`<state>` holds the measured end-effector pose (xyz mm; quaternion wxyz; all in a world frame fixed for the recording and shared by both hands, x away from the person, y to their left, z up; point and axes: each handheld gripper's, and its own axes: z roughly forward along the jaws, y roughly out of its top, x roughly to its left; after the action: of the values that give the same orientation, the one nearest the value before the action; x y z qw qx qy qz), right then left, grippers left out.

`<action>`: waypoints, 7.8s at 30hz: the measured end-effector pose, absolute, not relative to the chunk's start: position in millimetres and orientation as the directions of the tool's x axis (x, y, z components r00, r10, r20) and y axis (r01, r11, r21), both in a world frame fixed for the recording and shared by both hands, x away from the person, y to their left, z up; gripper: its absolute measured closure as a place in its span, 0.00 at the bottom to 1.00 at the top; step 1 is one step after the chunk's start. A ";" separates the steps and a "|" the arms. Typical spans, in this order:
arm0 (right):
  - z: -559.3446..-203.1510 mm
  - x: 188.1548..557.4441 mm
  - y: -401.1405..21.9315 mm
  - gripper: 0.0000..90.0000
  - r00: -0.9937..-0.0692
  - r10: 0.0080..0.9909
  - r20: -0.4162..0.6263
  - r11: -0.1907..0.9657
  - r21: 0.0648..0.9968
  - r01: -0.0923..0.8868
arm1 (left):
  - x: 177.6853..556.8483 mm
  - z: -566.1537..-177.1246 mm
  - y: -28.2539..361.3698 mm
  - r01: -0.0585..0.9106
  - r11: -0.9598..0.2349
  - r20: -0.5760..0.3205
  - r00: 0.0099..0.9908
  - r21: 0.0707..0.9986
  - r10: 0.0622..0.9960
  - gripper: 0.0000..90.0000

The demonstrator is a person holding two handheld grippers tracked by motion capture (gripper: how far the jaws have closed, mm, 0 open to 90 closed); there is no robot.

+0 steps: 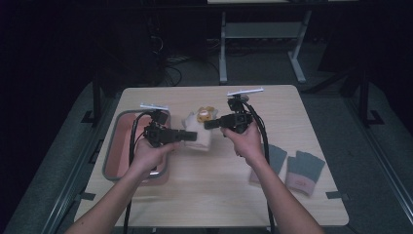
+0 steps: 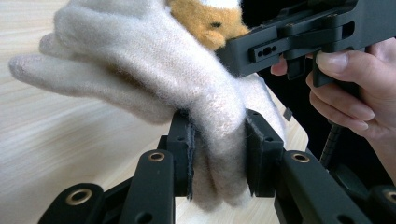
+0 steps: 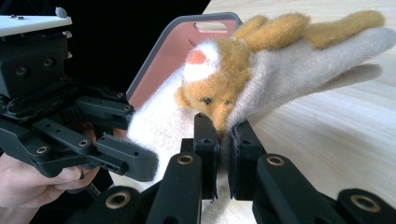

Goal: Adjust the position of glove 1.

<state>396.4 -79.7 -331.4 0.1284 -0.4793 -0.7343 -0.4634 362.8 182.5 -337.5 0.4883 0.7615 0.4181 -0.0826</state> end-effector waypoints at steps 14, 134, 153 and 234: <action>-319.5 406.6 -55.3 0.93 -0.530 0.566 0.632 0.137 0.562 0.816 | 364.2 -326.5 206.1 0.716 -0.148 -0.532 0.624 0.682 0.572 0.75; -388.9 437.2 95.5 0.92 -0.514 0.459 0.725 0.293 0.422 0.858 | 347.7 -372.9 334.7 0.826 -0.058 -0.557 0.429 0.561 0.711 0.75; -401.9 438.1 105.8 0.90 -0.528 0.528 0.665 0.363 0.385 0.848 | 349.0 -392.5 332.0 0.863 -0.062 -0.546 0.370 0.501 0.751 0.75; -366.2 425.3 33.0 0.70 -0.562 0.501 0.658 0.299 0.478 0.826 | 355.2 -360.6 311.5 0.834 -0.077 -0.464 0.378 0.546 0.801 0.53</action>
<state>425.3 33.0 -366.2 0.1968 -0.4247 -0.7814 -0.4127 355.2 311.5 -360.6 0.3885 0.7337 0.5571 -0.0214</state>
